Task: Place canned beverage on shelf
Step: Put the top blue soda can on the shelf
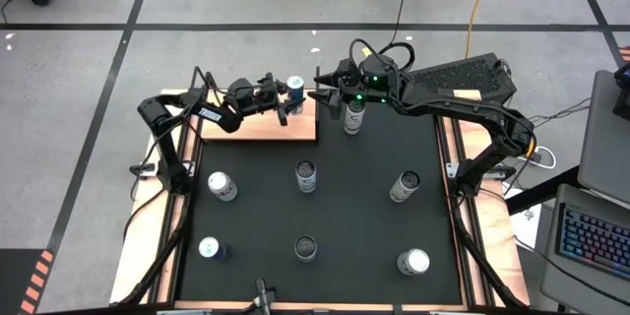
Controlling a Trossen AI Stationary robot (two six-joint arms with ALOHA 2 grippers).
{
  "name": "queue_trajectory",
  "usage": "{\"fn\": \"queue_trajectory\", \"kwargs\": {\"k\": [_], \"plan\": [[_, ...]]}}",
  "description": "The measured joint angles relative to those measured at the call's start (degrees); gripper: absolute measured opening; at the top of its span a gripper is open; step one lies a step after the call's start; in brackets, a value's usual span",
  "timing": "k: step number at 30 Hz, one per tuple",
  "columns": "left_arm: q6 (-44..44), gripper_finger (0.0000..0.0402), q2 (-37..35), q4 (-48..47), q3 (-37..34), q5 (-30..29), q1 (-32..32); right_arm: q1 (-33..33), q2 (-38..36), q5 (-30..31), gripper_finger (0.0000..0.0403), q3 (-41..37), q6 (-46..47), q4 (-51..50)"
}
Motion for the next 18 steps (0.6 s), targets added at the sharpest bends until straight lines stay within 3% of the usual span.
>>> {"fn": "queue_trajectory", "kwargs": {"k": [10, 18], "plan": [[0.1, 0.0228, 0.5, -0.7, 0.4, 0.1, 1.2, 0.0, 0.0, 0.0, 0.0267, 0.0, 0.0, 0.2], [0.3, 0.0255, 0.5, -1.0, 0.4, 0.2, 1.5, 0.0, 0.0, 0.0, 0.0267, 0.0, 0.0, 0.2]]}}
